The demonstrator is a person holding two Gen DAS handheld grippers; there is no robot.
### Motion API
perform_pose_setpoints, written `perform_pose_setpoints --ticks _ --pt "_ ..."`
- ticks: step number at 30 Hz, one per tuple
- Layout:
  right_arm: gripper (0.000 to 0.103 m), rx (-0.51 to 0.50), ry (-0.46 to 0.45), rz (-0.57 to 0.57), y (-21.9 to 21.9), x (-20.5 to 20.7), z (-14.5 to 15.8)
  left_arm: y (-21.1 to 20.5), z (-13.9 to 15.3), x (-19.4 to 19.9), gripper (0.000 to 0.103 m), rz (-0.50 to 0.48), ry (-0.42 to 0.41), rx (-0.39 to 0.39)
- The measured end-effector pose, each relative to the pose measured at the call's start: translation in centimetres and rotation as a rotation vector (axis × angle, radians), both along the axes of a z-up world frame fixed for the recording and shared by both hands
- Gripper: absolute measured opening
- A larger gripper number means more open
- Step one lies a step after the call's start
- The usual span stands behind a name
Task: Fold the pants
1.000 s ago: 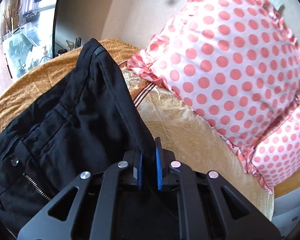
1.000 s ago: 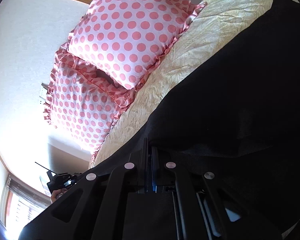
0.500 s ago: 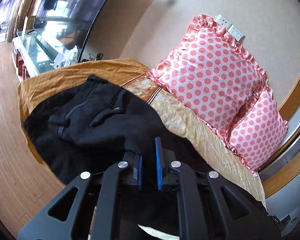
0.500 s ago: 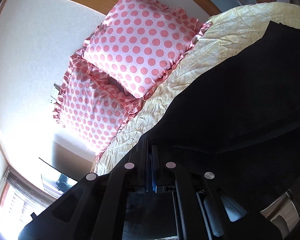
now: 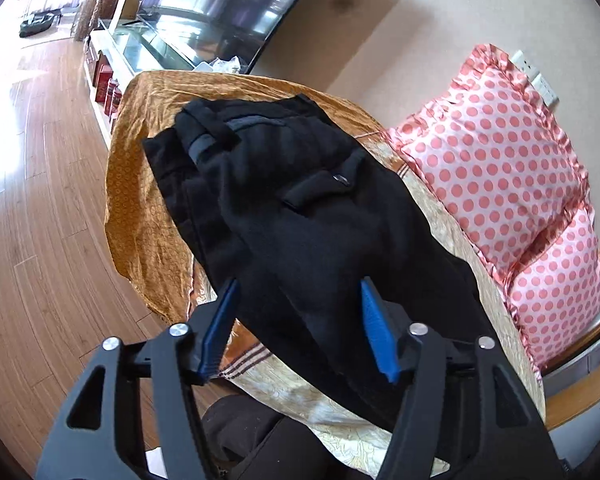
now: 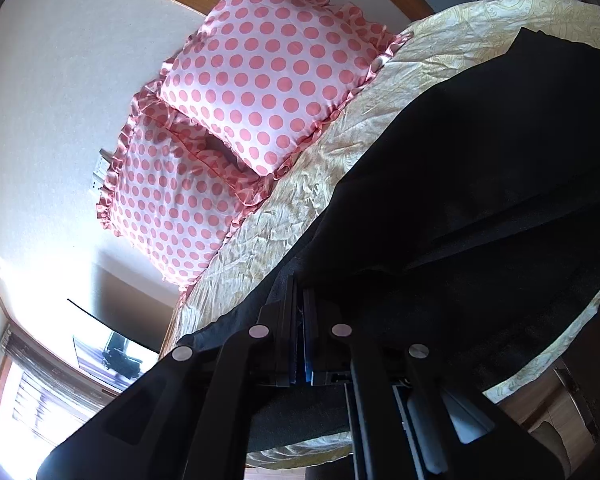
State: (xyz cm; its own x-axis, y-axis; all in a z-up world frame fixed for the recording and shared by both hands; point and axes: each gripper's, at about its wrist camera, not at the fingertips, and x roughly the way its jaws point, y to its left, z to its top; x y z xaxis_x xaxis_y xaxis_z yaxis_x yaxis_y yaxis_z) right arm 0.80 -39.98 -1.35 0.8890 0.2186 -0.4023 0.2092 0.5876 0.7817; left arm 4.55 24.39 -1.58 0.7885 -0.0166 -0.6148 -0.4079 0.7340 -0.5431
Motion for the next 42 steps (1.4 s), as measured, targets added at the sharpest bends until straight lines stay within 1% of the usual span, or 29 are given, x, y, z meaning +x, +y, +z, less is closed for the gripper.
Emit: perform_pose_setpoints --ticks 3,6,9,10,12,14,16,18,19,21,22,24,25,26,27,28,29,30,31,32,34,36,37,40,42 --pt "0.002 0.000 0.004 -0.002 0.0 -0.1 -0.1 3.0 -0.7 0.3 0.062 0.060 0.015 -0.098" --pt "0.003 -0.002 0.009 -0.003 0.0 -0.2 -0.1 5.3 -1.2 0.8 0.060 0.090 0.004 -0.195" --pt "0.003 -0.008 0.013 -0.003 0.1 -0.1 -0.2 6.0 -1.6 1.1 0.055 0.097 -0.002 -0.251" --pt "0.003 -0.010 0.014 -0.002 0.2 0.0 -0.2 6.1 -1.7 1.2 0.051 0.095 -0.002 -0.263" --pt "0.002 -0.013 0.018 0.000 0.3 0.1 -0.2 5.8 -1.4 1.2 0.041 0.087 -0.012 -0.262" --pt "0.003 -0.017 0.017 0.002 0.4 0.1 -0.1 5.2 -0.8 0.9 0.028 0.086 -0.015 -0.225" --pt "0.003 -0.028 0.013 0.003 0.4 0.0 0.1 4.7 -0.2 0.4 0.021 0.086 -0.024 -0.199" --pt "0.003 -0.040 0.008 0.002 0.5 -0.2 0.4 4.7 0.1 -0.3 0.016 0.094 -0.041 -0.196" --pt "0.002 -0.045 0.008 0.001 0.5 -0.3 0.5 4.6 0.2 -0.8 0.009 0.107 -0.043 -0.184" --pt "0.002 -0.066 0.018 -0.004 0.4 -0.5 0.5 4.9 0.0 -1.2 0.010 0.105 -0.042 -0.169" --pt "0.002 -0.080 0.032 -0.004 0.5 -0.5 0.2 5.0 -0.4 -1.1 0.012 0.101 -0.036 -0.165" --pt "0.003 -0.096 0.071 -0.001 0.6 -0.3 -0.3 5.1 -1.2 -0.8 0.019 0.108 0.002 -0.165" --pt "0.003 -0.100 0.093 0.005 0.6 -0.3 -0.6 5.1 -1.3 -1.0 0.029 0.119 0.011 -0.155" --pt "0.004 -0.099 0.105 0.007 0.6 -0.4 -0.6 5.1 -0.9 -1.5 0.041 0.146 0.010 -0.133" --pt "0.007 -0.095 0.124 0.010 0.4 -0.6 -0.7 5.1 -0.5 -2.0 0.049 0.174 0.008 -0.100" --pt "0.021 -0.089 0.138 0.020 0.3 -0.8 -0.7 5.1 0.3 -2.7 0.061 0.206 -0.008 -0.051" --pt "0.032 -0.086 0.146 0.028 0.1 -1.1 -0.7 5.0 1.3 -3.3 0.070 0.232 -0.027 0.001" --pt "0.054 -0.091 0.145 0.021 -0.2 -1.8 -0.5 4.8 2.2 -3.9 0.072 0.251 -0.043 0.048" --pt "0.060 -0.105 0.138 0.009 -0.5 -2.4 -0.2 4.6 3.1 -4.3 0.076 0.262 -0.059 0.093" --pt "0.059 -0.124 0.127 -0.001 -0.8 -3.2 0.2 4.1 4.1 -4.6 0.080 0.260 -0.078 0.131" --pt "0.059 -0.143 0.105 -0.046 -1.8 -4.8 1.0 2.6 5.9 -4.7 0.086 0.212 -0.118 0.187" --pt "0.059 -0.120 0.093 -0.130 -4.0 -6.5 1.3 0.3 7.1 -3.9 0.089 0.127 -0.145 0.211" --pt "0.058 -0.076 0.092 -0.177 -5.5 -7.3 1.0 -1.0 7.4 -3.2 0.090 0.065 -0.156 0.215" --pt "0.053 0.117 0.077 -0.278 -9.9 -9.4 -0.6 -5.7 7.6 -0.5 0.093 -0.148 -0.167 0.201" --pt "0.051 0.173 0.084 -0.328 -12.1 -10.1 -1.3 -9.1 7.2 1.1 0.093 -0.279 -0.164 0.204"
